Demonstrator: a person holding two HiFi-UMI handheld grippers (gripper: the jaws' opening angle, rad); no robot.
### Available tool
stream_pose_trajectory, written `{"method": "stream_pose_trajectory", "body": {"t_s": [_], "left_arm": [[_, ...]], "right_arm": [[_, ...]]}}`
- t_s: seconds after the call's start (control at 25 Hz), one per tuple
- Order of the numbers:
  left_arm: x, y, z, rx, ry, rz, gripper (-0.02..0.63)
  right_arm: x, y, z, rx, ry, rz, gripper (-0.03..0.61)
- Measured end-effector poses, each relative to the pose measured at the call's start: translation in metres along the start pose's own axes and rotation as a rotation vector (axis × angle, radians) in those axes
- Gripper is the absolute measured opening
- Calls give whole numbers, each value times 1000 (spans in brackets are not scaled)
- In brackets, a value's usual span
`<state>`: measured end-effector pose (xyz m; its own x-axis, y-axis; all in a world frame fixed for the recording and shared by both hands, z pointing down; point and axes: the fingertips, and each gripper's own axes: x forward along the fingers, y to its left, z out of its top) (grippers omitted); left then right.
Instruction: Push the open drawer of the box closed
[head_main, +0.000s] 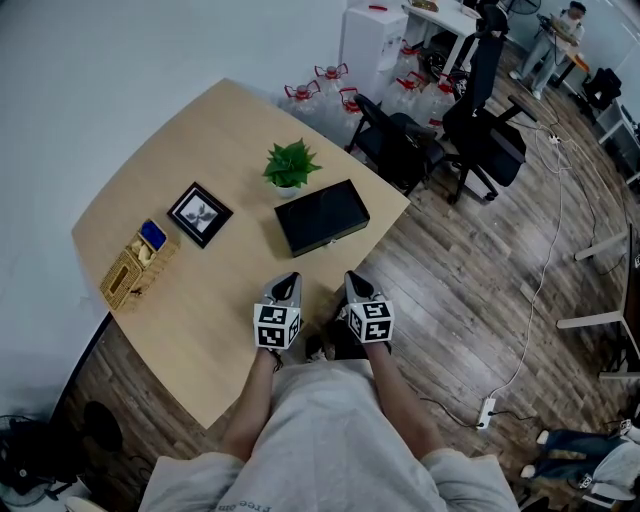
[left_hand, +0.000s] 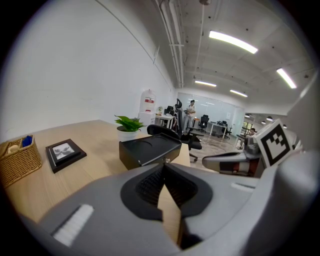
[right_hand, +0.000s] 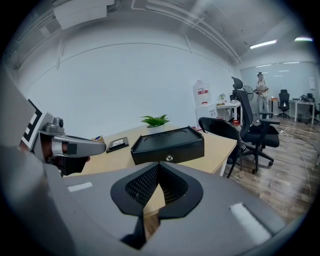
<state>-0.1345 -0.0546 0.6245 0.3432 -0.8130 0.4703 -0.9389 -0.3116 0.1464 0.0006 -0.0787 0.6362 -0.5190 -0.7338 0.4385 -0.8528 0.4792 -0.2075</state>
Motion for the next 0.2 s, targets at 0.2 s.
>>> {"method": "stream_pose_trajectory", "body": {"t_s": [0.2], "left_arm": [[0, 3, 1, -2, -3, 3, 52]], "right_arm": [[2, 2, 0, -3, -2, 0, 2]]}}
